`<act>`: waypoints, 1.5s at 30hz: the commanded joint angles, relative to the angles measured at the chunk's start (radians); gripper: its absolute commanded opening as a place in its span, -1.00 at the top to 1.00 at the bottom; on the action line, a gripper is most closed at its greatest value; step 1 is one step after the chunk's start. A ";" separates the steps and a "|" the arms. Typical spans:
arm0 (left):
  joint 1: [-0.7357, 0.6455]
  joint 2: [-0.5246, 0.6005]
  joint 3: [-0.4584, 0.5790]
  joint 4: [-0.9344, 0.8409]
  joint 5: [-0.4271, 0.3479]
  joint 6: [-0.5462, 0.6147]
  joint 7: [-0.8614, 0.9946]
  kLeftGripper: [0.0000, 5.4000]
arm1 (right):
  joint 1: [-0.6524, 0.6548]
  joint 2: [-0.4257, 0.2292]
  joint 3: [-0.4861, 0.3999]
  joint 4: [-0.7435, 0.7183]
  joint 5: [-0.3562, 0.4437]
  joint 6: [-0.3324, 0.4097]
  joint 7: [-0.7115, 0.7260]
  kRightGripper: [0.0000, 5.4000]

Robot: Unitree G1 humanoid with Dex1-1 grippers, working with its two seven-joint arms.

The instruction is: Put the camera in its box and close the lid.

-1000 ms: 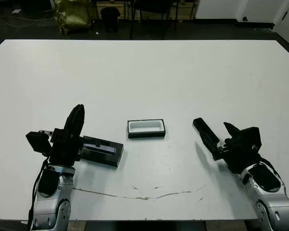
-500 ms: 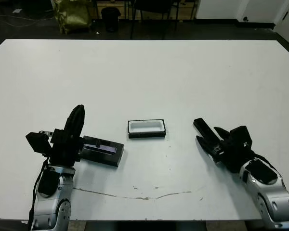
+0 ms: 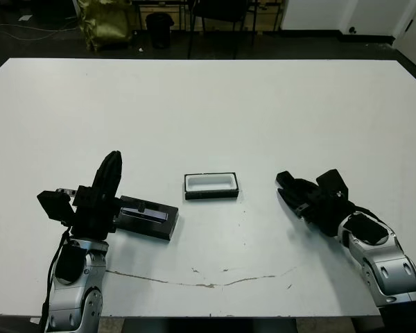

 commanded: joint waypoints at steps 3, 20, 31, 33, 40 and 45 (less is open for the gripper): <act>0.014 -0.001 0.001 0.007 0.008 0.008 0.009 1.00 | 0.083 -0.025 0.039 0.041 -0.035 0.047 0.016 0.66; 0.015 -0.003 0.001 0.014 0.011 0.002 0.011 1.00 | 0.022 -0.103 0.038 -0.010 -0.019 0.094 0.084 0.66; 0.024 -0.008 -0.003 0.005 0.044 0.004 0.038 1.00 | -0.287 -0.229 0.032 0.053 0.040 0.101 0.381 0.68; 0.023 -0.008 -0.003 0.014 0.045 -0.009 0.034 1.00 | -0.383 -0.231 0.049 0.092 0.068 0.124 0.470 0.68; 0.030 -0.010 -0.005 0.006 0.023 0.004 0.028 1.00 | -0.592 -0.223 0.165 0.092 0.027 0.155 0.590 0.68; 0.033 -0.013 -0.009 0.008 0.021 0.001 0.026 1.00 | -0.703 -0.201 0.282 0.101 -0.048 0.113 0.655 0.68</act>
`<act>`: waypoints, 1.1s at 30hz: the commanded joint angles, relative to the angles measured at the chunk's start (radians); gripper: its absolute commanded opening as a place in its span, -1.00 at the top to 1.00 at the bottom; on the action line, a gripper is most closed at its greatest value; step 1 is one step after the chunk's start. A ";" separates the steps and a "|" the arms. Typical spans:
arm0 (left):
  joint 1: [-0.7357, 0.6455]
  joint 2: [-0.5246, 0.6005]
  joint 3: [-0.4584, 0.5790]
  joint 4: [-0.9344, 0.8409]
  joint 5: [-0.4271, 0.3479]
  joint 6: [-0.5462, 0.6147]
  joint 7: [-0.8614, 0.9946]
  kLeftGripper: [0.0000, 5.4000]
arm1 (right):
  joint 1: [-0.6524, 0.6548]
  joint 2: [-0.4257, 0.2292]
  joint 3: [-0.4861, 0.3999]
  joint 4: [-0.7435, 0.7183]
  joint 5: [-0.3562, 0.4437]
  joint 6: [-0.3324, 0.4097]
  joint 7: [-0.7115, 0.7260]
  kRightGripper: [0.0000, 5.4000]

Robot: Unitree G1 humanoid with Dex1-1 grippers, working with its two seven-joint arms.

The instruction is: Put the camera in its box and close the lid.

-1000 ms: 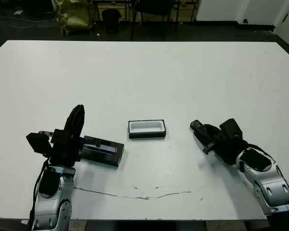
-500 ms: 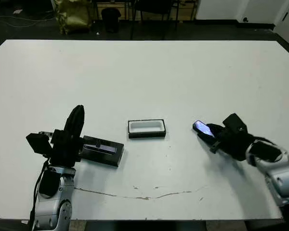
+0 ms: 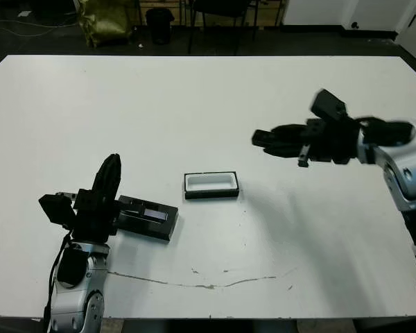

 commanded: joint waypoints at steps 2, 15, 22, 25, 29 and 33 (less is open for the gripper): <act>0.015 0.001 -0.003 0.005 0.001 0.017 0.003 1.00 | -0.079 0.036 0.071 0.022 -0.047 -0.025 0.042 0.68; 0.014 0.000 -0.007 0.013 0.027 -0.001 0.021 1.00 | -0.181 0.192 0.125 0.281 -0.060 -0.279 0.168 0.68; 0.020 -0.001 -0.011 0.003 0.011 0.011 0.015 1.00 | -0.229 0.261 0.135 0.419 -0.081 -0.265 0.201 0.68; 0.019 0.001 -0.012 0.007 0.016 0.005 0.015 1.00 | -0.239 0.283 0.135 0.467 -0.093 -0.270 0.211 0.68; 0.017 0.000 -0.012 0.019 0.021 -0.007 0.016 1.00 | -0.261 0.308 0.143 0.539 -0.110 -0.273 0.237 0.68; 0.018 -0.001 -0.014 0.016 0.025 -0.008 0.021 1.00 | -0.270 0.332 0.158 0.601 -0.147 -0.297 0.245 0.68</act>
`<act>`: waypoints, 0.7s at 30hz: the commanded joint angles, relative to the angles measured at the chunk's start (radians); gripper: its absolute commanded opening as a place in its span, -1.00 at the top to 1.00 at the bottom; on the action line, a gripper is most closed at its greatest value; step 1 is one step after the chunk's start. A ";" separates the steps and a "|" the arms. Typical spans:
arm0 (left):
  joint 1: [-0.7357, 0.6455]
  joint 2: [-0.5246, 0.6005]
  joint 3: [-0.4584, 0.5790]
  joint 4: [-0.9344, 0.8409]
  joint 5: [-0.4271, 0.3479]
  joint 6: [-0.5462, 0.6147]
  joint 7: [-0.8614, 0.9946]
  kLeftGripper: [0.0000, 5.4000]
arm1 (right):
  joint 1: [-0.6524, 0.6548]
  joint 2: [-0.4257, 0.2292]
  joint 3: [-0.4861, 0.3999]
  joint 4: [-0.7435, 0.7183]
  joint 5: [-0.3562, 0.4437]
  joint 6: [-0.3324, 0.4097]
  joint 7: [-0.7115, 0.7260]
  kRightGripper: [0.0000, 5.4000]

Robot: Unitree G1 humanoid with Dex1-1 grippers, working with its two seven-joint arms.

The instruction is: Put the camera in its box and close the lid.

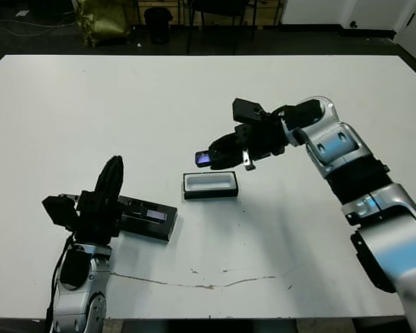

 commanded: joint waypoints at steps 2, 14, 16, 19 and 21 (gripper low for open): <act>0.010 0.001 0.000 0.017 0.016 -0.005 0.003 1.00 | -0.022 0.022 0.025 0.062 -0.048 -0.052 0.017 0.68; 0.010 -0.004 -0.007 0.027 0.026 -0.009 0.011 1.00 | -0.030 0.054 0.068 0.081 -0.133 -0.101 0.052 0.68; 0.008 -0.007 -0.006 0.034 0.019 -0.018 0.005 1.00 | -0.029 0.059 0.068 0.080 -0.137 -0.091 0.055 0.68; 0.008 -0.006 -0.006 0.035 0.020 -0.019 0.005 1.00 | -0.030 0.068 0.065 0.086 -0.139 -0.092 0.061 0.68; 0.006 -0.006 -0.006 0.040 0.011 -0.022 -0.003 1.00 | -0.033 0.073 0.065 0.087 -0.142 -0.081 0.061 0.68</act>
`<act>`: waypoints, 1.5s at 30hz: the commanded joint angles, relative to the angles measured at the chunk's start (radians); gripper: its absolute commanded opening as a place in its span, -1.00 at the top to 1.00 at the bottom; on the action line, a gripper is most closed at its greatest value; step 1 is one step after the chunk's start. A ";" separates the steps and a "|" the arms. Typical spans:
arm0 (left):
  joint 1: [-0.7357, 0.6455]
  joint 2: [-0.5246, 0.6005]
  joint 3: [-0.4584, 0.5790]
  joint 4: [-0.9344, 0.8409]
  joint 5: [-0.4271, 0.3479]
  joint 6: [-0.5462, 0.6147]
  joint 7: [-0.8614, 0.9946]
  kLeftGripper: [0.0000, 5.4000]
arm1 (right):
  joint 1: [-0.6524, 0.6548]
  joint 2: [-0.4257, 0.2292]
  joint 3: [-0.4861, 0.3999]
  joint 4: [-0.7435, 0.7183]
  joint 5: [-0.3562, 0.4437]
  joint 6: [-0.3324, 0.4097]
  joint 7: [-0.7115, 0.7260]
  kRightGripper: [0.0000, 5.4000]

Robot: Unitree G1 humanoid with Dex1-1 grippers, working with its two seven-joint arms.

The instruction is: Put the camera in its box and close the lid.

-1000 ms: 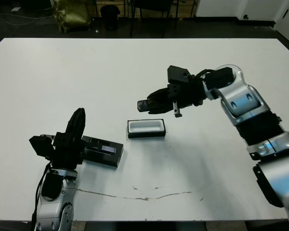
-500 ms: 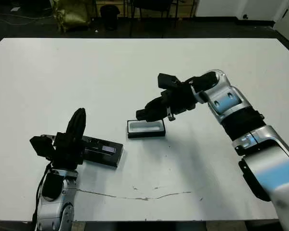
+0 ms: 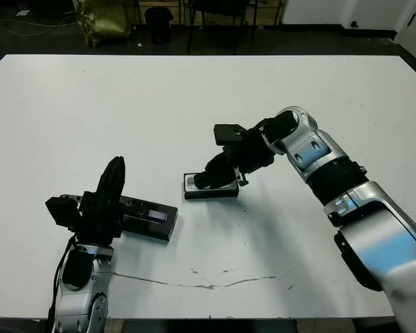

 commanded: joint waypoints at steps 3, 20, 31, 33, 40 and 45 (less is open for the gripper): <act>0.009 0.000 0.002 0.017 0.001 0.006 0.000 1.00 | -0.030 0.022 0.003 0.024 -0.004 0.034 0.029 0.68; 0.009 -0.001 0.001 0.021 -0.011 0.006 -0.011 1.00 | -0.062 0.060 -0.003 0.130 -0.053 -0.018 -0.024 0.68; 0.019 -0.003 -0.005 0.009 0.003 0.011 -0.001 1.00 | -0.098 0.085 -0.025 0.234 -0.063 -0.009 -0.022 0.68; 0.017 -0.003 -0.005 0.014 0.011 0.005 0.002 1.00 | -0.102 0.087 -0.028 0.240 -0.064 0.002 -0.017 0.68; 0.017 -0.004 -0.008 0.013 0.002 0.007 -0.004 1.00 | -0.107 0.092 -0.022 0.241 -0.078 0.012 -0.015 0.69; 0.016 -0.004 -0.008 0.013 0.012 0.011 0.003 1.00 | -0.107 0.099 -0.013 0.239 -0.091 -0.018 -0.009 0.69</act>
